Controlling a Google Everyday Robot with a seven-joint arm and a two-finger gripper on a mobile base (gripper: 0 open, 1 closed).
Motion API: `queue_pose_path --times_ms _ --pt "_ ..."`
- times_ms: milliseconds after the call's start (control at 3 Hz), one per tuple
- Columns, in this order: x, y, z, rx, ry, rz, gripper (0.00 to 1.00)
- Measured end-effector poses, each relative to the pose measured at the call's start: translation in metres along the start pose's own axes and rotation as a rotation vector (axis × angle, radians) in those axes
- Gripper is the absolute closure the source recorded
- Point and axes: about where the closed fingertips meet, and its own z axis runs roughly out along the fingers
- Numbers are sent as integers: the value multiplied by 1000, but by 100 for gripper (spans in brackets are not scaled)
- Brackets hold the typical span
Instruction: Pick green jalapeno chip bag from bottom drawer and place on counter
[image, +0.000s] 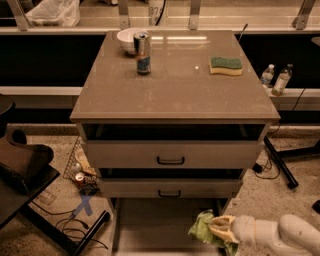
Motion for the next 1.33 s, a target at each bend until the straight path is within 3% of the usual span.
queue_pose_path --times_ms 333,1000,1333 --pt "-46 11 -55 -1 -42 -39 100" --pt "-59 7 -56 6 -49 -45 100" --pt "-126 -3 -85 91 -46 -1 100"
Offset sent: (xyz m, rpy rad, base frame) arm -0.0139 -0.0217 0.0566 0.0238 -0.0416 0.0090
